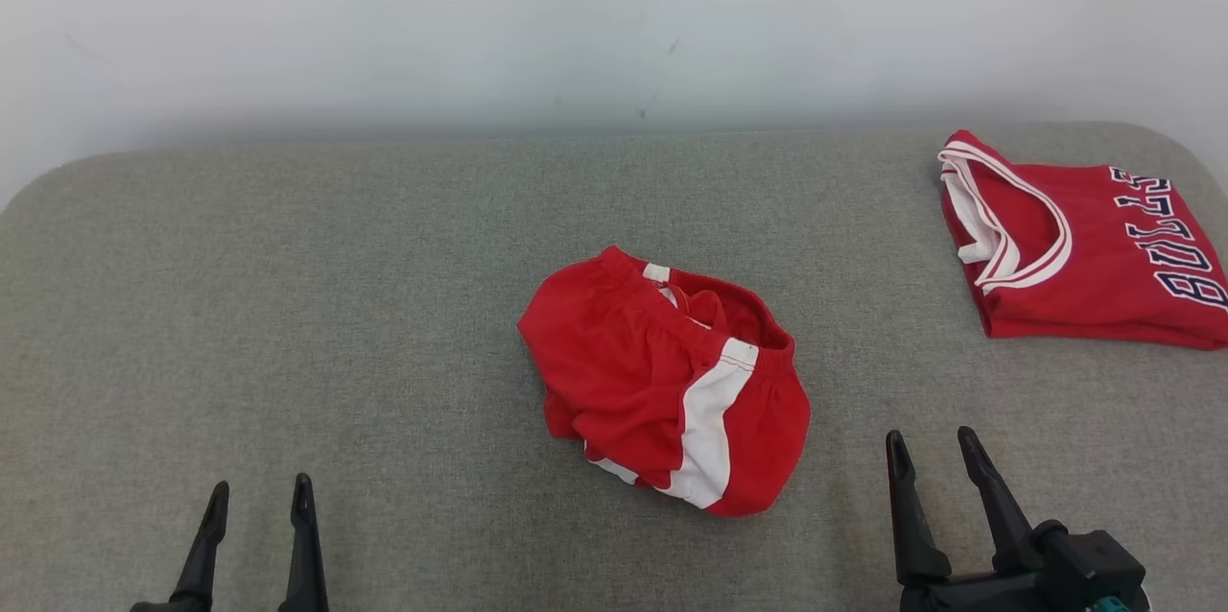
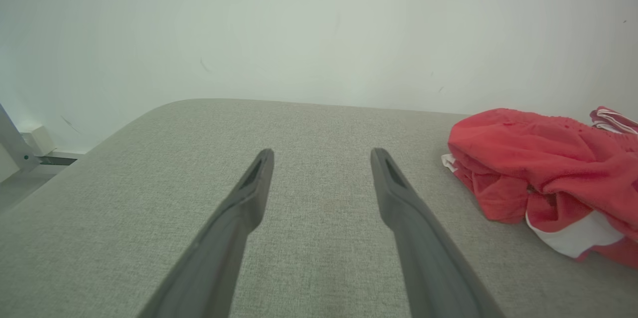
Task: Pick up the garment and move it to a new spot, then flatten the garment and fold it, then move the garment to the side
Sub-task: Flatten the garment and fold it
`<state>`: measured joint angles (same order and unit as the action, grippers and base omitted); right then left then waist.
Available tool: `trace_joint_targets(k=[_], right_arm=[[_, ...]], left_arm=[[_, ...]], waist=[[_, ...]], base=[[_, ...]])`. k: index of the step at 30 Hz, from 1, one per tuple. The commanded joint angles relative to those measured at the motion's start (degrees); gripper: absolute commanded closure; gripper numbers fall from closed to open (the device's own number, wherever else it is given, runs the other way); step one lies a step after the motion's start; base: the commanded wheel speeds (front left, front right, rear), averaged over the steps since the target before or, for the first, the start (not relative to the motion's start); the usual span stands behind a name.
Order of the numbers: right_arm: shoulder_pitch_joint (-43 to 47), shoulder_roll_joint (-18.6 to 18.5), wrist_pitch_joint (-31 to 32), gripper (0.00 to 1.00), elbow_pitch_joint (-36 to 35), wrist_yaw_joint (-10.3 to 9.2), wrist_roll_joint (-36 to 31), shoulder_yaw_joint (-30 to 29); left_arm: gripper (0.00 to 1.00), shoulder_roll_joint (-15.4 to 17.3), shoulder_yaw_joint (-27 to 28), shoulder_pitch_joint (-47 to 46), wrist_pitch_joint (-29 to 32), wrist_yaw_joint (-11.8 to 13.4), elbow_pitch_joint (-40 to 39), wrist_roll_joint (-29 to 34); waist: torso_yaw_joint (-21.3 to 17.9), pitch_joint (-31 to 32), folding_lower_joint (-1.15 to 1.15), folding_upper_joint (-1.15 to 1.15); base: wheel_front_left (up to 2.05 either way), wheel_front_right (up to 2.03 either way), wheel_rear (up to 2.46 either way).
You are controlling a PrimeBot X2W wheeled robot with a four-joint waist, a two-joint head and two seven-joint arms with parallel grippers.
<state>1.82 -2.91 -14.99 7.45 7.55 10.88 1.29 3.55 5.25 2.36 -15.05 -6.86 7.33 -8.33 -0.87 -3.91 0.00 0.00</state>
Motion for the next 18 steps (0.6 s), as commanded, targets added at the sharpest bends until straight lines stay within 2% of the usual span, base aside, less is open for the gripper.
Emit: trace_joint_targets(k=[1, 18], right_arm=[[0.6, 0.1, -0.2, 0.00, 0.1, -0.16, -0.3, 0.1], [0.2, 0.1, -0.2, 0.00, 0.4, -0.16, -0.3, 0.2]], left_arm=[[0.00, -0.2, 0.2, 0.7, -0.2, -0.1, 0.2, 0.6], [0.00, -0.7, 1.0, 0.2, -0.2, -0.6, 0.3, 0.9]], waist=[[-0.1, 0.1, 0.00, 0.00], [0.1, -0.4, 0.00, 0.00]], base=[[0.00, 0.00, 0.00], [0.00, 0.00, 0.00]])
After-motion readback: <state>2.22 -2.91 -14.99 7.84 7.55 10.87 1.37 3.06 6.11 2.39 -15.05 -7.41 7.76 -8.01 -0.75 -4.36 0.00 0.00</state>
